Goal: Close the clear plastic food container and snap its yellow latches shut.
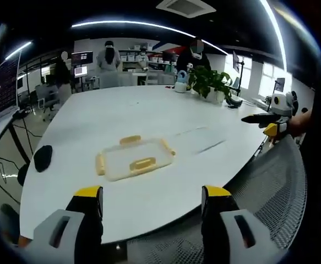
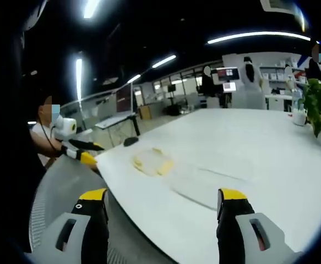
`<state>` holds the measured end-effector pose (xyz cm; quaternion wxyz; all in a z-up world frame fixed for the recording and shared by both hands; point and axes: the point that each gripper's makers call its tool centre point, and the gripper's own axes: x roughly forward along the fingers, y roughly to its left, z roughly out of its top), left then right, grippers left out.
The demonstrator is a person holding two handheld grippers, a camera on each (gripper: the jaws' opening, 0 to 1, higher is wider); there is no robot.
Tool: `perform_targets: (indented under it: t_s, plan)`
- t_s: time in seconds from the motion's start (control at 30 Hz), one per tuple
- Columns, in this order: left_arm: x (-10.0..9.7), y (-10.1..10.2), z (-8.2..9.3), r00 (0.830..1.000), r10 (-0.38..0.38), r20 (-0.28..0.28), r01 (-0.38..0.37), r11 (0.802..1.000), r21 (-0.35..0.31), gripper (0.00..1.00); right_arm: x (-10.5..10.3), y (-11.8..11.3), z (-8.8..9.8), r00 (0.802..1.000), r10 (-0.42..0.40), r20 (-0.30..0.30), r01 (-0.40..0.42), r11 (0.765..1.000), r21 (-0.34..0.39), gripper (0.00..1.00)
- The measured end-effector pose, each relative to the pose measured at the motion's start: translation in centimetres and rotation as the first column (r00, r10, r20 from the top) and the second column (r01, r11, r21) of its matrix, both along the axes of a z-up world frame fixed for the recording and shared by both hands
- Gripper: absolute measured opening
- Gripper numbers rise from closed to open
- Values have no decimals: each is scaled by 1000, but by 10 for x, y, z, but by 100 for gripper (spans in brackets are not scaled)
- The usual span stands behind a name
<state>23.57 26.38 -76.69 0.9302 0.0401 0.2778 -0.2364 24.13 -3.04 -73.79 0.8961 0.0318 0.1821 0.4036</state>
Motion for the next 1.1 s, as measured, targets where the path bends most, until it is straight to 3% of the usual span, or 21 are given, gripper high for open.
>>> perform_targets:
  t_s: [0.17, 0.47, 1.1]
  plan:
    - [1, 0, 1, 1000, 4, -3, -4, 1000, -9, 77, 3, 1, -3, 1000, 0, -26, 0, 1000, -5, 81]
    - [0, 0, -3, 1000, 12, -15, -12, 1000, -21, 78, 6, 2, -1, 1000, 0, -13, 0, 1000, 0, 80]
    - [13, -3, -1, 999, -32, -15, 32, 999, -2, 71, 16, 12, 9, 1000, 12, 12, -12, 1000, -2, 78]
